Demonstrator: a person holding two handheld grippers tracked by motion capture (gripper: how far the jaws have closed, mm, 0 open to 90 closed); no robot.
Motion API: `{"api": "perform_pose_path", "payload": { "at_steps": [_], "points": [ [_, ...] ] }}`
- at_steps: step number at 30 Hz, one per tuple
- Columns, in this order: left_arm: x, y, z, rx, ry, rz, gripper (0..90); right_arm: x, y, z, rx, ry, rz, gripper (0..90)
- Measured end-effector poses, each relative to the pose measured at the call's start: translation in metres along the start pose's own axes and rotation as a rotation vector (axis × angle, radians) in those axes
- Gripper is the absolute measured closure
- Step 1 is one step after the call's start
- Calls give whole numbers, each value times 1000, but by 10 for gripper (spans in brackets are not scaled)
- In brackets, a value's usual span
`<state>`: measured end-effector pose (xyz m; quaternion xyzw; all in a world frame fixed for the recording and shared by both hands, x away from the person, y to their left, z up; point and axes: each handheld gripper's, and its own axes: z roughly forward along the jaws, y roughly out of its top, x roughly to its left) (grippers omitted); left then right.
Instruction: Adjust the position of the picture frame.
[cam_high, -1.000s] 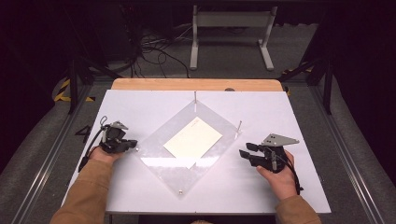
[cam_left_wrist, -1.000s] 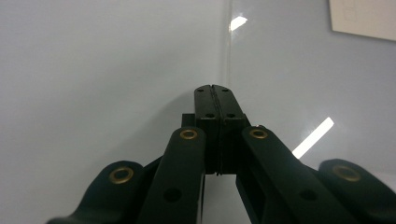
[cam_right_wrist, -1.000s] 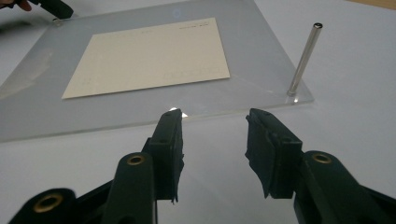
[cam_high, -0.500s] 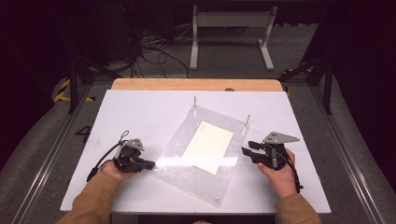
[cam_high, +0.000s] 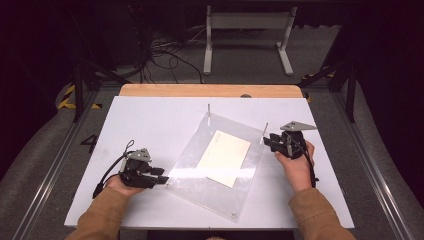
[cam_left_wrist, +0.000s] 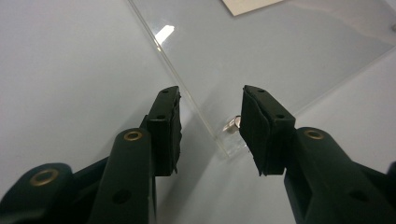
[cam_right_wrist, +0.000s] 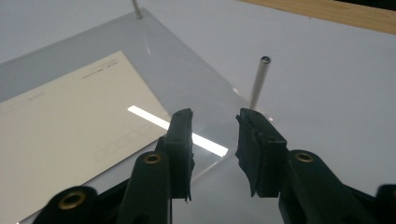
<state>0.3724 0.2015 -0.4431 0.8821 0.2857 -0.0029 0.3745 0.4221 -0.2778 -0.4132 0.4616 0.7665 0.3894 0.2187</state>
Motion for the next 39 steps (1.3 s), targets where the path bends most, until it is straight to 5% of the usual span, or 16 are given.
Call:
{"api": "perform_pose_path", "payload": {
  "at_steps": [8,15,24,27,29,32,35,39],
  "points": [
    [-14,-5,-15,-145,16,-28,565,-15,16,27,23,-63,31,697],
    [-24,-5,-18,-182,62,28,556,-18,24,37,35,-86,-18,848],
    [-25,-12,-20,-163,72,-1,559,-9,61,50,72,-92,-145,851],
    [-23,-16,-21,-160,70,-11,559,-4,84,67,75,-89,-185,851],
    [-22,-18,-21,-154,67,-16,557,-3,92,75,73,-84,-186,896],
    [-21,-21,-21,-150,53,10,538,1,108,80,-41,-4,-163,900],
    [-22,-22,-21,-155,46,8,529,7,116,86,-6,-56,-194,900],
    [-25,-23,-21,-152,42,31,516,7,103,86,-18,12,-129,897]
  ]
}}
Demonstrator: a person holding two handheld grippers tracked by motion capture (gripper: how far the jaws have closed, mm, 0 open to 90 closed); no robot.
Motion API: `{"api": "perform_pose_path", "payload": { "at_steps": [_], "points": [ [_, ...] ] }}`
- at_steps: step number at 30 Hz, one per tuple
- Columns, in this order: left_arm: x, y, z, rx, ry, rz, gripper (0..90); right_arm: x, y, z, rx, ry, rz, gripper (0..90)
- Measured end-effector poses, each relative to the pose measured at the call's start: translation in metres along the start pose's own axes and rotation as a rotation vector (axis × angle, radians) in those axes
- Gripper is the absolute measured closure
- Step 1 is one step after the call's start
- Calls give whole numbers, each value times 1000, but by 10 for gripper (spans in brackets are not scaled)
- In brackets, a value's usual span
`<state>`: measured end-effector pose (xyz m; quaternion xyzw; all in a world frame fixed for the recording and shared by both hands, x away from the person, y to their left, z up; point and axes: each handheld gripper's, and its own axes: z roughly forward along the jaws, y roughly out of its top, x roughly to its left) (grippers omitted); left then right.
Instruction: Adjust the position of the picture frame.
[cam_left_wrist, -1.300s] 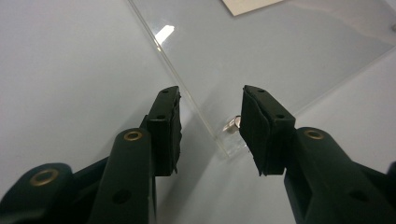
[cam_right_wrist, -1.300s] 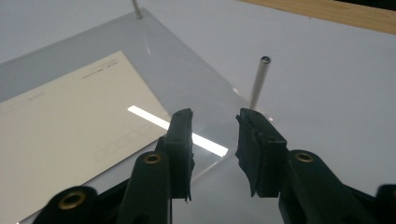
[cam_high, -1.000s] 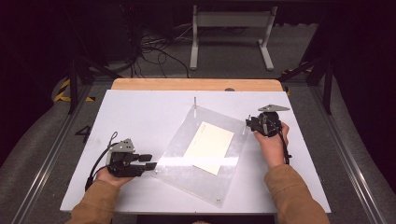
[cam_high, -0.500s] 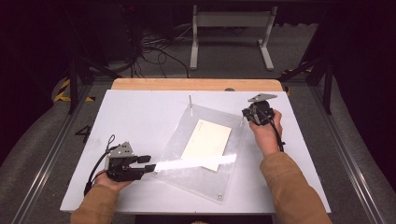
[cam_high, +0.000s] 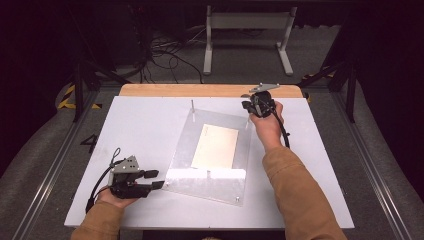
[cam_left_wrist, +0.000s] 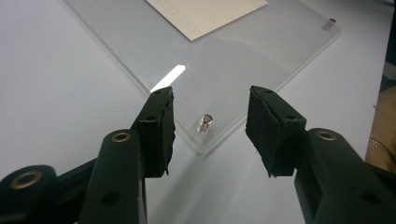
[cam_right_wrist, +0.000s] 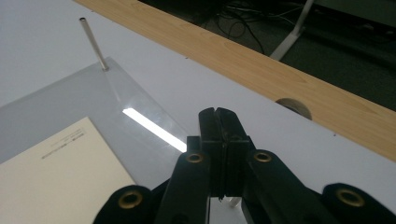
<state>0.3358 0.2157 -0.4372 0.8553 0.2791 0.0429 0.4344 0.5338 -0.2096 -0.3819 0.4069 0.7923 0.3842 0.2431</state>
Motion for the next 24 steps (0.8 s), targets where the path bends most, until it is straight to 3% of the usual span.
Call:
{"api": "perform_pose_path", "payload": {
  "at_steps": [5,7,9,15,16,21,24],
  "points": [
    [-3,1,9,38,-5,32,513,4,-17,-14,-14,46,12,840],
    [-8,3,16,63,-1,61,516,6,-30,-30,-25,77,5,797],
    [-9,4,19,75,4,78,519,6,-34,-35,-24,85,2,791],
    [-7,5,33,114,17,74,542,11,-63,-69,-46,140,-10,759],
    [-6,5,34,127,32,95,557,12,-68,-74,-48,148,-10,756],
    [-5,5,35,125,17,92,687,16,-98,-104,-83,173,10,750],
    [-6,6,37,138,27,117,732,17,-112,-116,-101,182,28,745]
  ]
}}
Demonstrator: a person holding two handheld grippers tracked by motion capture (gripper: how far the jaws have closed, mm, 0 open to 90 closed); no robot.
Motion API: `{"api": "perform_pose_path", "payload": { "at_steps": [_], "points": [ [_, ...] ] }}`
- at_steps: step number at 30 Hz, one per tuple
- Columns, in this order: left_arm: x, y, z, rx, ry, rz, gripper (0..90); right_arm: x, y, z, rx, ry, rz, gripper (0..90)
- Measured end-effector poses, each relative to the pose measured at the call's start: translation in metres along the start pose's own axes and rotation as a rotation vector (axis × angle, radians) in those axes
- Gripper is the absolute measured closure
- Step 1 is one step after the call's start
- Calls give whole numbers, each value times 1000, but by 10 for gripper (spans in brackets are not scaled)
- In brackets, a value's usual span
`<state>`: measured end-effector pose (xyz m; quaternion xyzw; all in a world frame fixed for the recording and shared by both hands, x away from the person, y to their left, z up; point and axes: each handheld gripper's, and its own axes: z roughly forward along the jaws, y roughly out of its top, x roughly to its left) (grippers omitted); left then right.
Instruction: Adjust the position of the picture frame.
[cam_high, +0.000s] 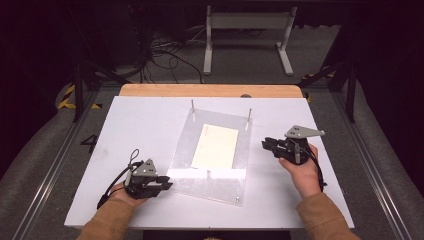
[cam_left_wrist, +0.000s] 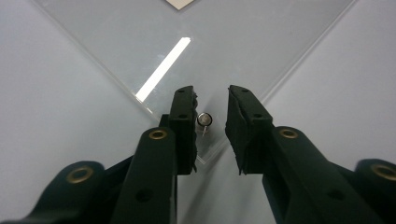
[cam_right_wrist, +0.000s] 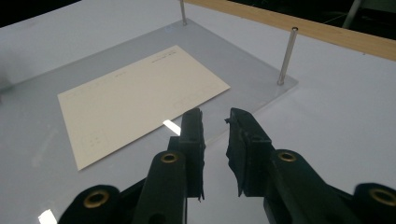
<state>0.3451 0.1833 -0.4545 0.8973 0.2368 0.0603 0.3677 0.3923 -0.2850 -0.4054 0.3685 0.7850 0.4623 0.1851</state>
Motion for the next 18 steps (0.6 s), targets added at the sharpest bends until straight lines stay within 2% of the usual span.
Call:
{"api": "perform_pose_path", "payload": {
  "at_steps": [3,6,8,11,14,18],
  "points": [
    [-1,0,0,3,15,3,783,2,-16,-11,-10,-6,23,739],
    [-1,0,0,2,25,3,813,1,-23,-15,0,-10,41,739],
    [-1,1,1,3,16,2,823,1,-28,-21,-3,-19,48,740],
    [-7,3,3,8,-23,21,824,4,-28,-27,-11,-22,42,740],
    [-21,8,8,25,-91,86,824,8,-28,-31,-17,-17,33,739],
    [-36,15,14,44,-149,145,824,15,-30,-32,2,-2,8,738]
  ]
}}
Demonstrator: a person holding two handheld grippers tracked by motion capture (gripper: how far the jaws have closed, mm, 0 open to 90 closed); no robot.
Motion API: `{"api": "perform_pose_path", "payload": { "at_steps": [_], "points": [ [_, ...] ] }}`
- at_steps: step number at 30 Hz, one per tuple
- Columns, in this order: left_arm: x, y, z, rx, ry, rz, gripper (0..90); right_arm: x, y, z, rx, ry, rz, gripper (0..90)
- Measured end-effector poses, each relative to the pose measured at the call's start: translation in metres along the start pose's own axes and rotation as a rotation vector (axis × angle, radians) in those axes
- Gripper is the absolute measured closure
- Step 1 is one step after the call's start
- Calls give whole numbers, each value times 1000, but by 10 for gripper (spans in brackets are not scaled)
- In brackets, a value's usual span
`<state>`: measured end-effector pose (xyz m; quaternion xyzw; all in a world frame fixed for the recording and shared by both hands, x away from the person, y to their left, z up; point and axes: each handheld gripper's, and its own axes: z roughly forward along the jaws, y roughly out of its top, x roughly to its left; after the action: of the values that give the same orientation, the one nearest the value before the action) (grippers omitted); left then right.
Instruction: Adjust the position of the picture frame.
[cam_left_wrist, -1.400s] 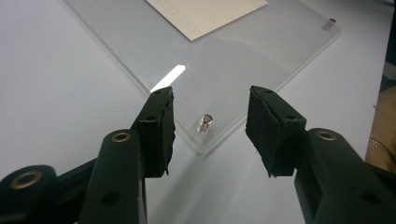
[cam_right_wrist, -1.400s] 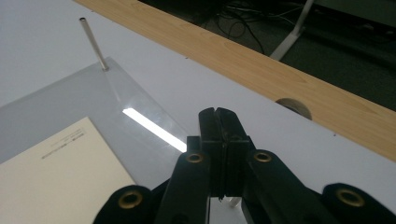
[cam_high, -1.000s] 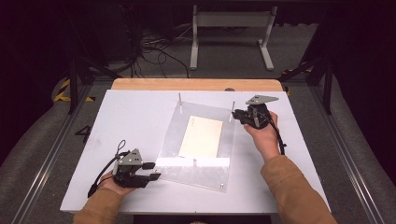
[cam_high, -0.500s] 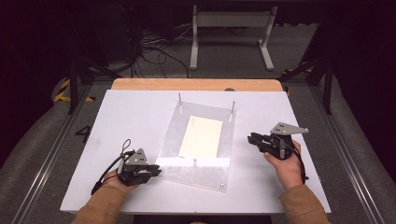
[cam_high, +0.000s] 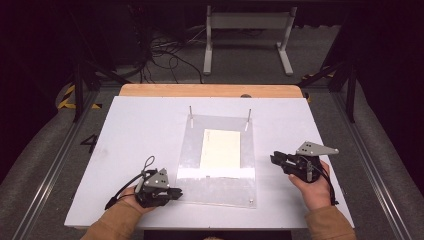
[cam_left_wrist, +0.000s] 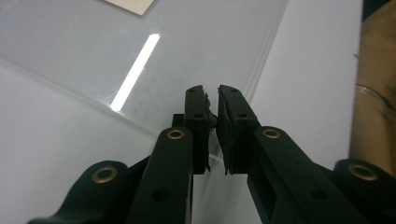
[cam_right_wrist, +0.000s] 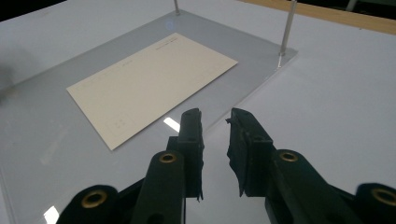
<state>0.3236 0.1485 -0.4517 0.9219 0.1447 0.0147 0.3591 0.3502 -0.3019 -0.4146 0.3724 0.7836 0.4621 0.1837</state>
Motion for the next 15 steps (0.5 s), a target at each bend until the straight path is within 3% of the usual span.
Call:
{"api": "perform_pose_path", "payload": {
  "at_steps": [5,7,8,9,10,12,15],
  "points": [
    [-5,5,5,6,-43,29,824,5,-3,0,18,29,-23,738],
    [-9,7,7,16,-61,34,824,7,-5,1,38,70,-26,742],
    [-9,7,7,16,-61,34,824,8,-6,2,50,96,-32,739],
    [-11,9,8,17,-66,43,824,12,-10,3,74,152,-46,744],
    [-11,9,8,17,-66,43,824,12,-10,3,74,152,-46,744],
    [-11,9,8,16,-67,37,824,26,-23,5,114,272,-112,746],
    [-9,8,8,11,-71,36,822,41,-31,3,163,331,-186,743]
  ]
}}
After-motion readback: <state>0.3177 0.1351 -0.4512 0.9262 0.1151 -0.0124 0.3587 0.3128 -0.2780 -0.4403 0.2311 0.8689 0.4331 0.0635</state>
